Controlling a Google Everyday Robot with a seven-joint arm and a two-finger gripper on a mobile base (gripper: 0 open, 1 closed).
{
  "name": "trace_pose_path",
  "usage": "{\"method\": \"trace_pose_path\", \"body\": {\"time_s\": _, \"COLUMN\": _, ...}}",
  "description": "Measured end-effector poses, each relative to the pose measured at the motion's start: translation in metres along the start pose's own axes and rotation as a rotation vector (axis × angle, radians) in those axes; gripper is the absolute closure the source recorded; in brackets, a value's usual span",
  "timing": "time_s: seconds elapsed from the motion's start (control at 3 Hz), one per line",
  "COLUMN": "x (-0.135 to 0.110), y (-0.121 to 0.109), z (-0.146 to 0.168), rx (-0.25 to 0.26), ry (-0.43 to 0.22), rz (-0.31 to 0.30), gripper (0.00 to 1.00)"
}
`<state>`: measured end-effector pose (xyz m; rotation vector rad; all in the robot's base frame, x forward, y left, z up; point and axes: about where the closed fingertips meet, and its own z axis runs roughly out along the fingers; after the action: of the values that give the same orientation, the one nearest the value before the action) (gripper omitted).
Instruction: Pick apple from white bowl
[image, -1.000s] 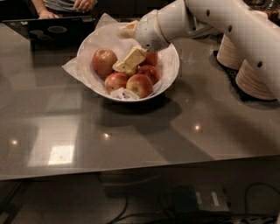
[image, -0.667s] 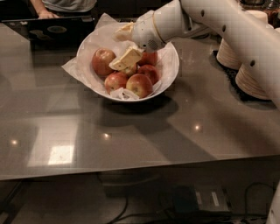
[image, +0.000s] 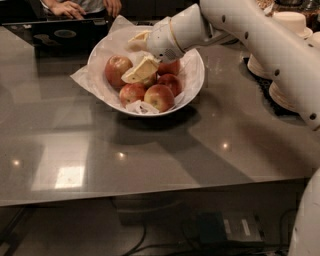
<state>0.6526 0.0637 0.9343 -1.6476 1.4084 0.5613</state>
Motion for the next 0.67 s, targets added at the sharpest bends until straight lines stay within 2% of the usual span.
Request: {"method": "trace_pose_path", "body": {"time_s": 0.67, "x": 0.0033, "y": -0.0011, "z": 0.0161, "rx": -0.035, "ry": -0.012, "rz": 0.02, "gripper": 0.36}}
